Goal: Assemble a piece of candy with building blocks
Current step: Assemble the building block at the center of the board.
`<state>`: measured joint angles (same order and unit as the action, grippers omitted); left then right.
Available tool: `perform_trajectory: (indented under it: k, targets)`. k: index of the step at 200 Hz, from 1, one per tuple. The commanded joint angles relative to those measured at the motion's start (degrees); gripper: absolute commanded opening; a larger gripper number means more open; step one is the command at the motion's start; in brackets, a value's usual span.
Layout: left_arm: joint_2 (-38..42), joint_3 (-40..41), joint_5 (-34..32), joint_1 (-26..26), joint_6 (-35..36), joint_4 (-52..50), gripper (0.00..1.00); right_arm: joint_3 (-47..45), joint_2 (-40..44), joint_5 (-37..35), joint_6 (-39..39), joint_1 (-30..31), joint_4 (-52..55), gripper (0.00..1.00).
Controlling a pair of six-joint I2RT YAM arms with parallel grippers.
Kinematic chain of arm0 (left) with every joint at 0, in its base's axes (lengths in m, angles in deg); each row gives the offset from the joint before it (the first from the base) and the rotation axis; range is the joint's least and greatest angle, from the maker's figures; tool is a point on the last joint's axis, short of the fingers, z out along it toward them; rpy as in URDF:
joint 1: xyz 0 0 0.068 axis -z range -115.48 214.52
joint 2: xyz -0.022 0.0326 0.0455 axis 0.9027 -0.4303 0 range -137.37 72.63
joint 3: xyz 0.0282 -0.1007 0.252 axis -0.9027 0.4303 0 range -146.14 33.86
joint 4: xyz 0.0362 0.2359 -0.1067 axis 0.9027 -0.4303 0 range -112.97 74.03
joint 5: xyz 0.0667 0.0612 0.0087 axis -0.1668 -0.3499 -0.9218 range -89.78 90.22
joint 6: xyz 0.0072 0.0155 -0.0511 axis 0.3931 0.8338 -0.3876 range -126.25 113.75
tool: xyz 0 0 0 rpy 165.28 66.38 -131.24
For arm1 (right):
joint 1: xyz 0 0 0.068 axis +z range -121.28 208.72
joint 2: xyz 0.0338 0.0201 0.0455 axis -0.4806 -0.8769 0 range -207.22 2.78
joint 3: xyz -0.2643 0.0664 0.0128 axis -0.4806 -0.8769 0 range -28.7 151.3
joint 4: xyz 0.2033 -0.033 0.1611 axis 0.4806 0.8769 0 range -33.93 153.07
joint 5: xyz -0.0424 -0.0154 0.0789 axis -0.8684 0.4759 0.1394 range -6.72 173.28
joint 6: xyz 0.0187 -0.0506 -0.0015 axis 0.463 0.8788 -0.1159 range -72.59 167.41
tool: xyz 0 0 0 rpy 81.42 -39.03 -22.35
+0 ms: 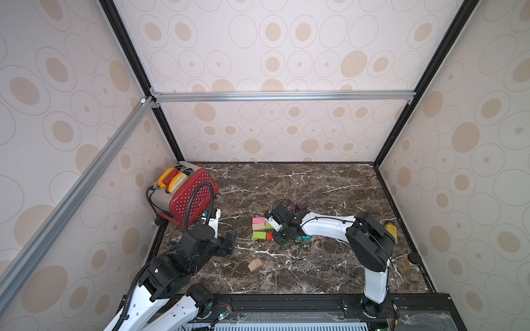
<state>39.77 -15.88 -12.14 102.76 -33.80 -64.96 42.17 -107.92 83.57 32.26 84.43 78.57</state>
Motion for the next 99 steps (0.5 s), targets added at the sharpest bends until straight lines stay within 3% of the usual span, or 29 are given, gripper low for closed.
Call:
perform_trajectory:
  k: [1, 31, 99]
  targets:
    - [-0.23, -0.01, -0.91, -0.31, 0.30, -1.21, 0.81, 1.19, -1.08, -0.29, -2.61, 0.39, 0.98, 0.45]
    - [-0.16, -0.01, -0.91, -0.36, 0.30, -1.17, 0.81, 0.99, -0.89, -0.75, -4.30, 0.38, 0.32, 0.52]
    - [-0.34, -0.01, -0.91, -0.29, 0.30, -1.19, 0.81, 2.55, -2.54, -3.19, -6.17, 0.35, 0.29, 0.52]
